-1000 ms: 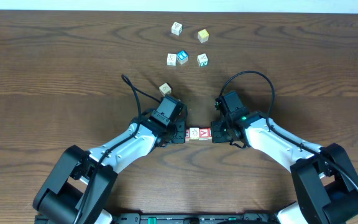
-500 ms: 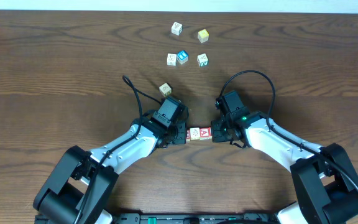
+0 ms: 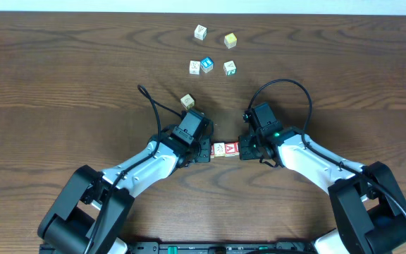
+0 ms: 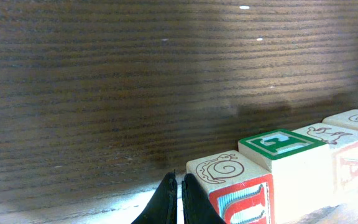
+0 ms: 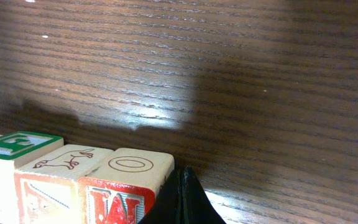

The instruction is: Lift 4 blocks

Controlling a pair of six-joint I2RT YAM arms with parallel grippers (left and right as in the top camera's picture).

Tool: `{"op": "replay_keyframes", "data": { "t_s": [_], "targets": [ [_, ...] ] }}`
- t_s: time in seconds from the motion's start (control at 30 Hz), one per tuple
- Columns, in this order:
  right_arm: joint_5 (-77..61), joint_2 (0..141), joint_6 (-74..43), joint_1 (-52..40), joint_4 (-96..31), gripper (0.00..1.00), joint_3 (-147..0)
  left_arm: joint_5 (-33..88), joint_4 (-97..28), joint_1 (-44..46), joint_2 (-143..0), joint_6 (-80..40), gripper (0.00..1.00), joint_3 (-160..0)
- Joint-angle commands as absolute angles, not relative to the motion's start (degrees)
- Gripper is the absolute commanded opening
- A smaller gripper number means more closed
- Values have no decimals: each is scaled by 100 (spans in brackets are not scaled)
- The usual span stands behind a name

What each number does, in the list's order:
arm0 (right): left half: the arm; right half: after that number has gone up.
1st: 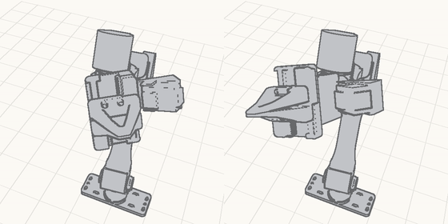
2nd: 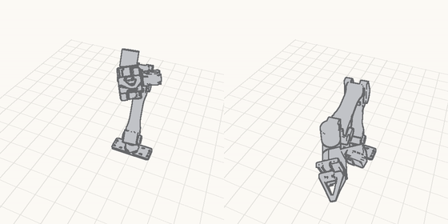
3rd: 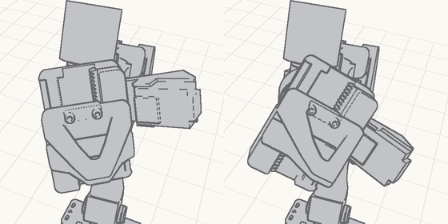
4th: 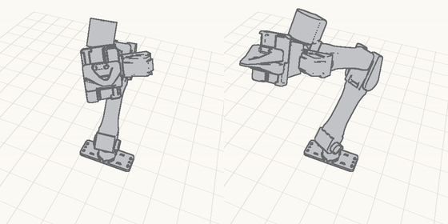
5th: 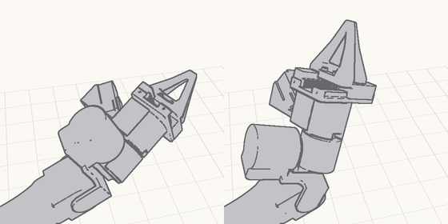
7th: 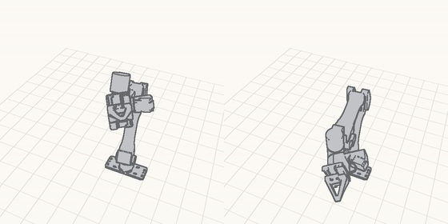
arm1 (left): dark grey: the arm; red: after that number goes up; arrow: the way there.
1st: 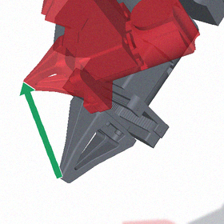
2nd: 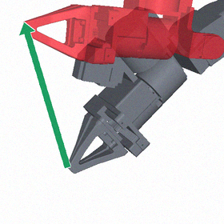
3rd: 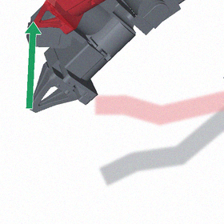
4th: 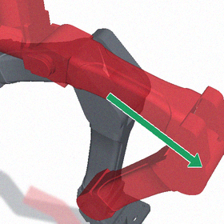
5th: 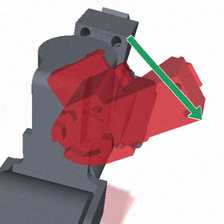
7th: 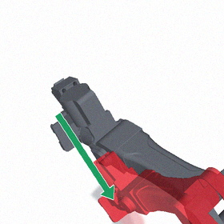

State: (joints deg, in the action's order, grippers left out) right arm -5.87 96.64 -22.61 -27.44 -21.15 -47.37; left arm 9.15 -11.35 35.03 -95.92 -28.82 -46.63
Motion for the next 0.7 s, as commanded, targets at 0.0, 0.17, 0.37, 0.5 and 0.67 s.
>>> {"op": "replay_keyframes", "data": {
  "t_s": [0.0,0.17,0.37,0.5,0.67],
  "targets": [
    [-1704,9717,-2314,-3011,-1986,1,-4757,1459,-954,3636,-9623,-2993,7,-4681],
    [-1726,9701,-2314,-3011,-1962,1,-4757,1511,-934,3636,-9623,-3044,7,-4681],
    [-1874,9701,-2316,-3011,-1883,1,-4757,1584,-840,3636,-9623,-3175,7,-4681],
    [-1894,9701,-2314,-3011,-1883,1,-4757,1586,-827,3636,-9623,-3208,7,-4681],
    [-1977,9697,-2314,-3011,-1855,1,-4757,1586,-797,3636,-9623,-3208,7,-4681]
  ]
}}
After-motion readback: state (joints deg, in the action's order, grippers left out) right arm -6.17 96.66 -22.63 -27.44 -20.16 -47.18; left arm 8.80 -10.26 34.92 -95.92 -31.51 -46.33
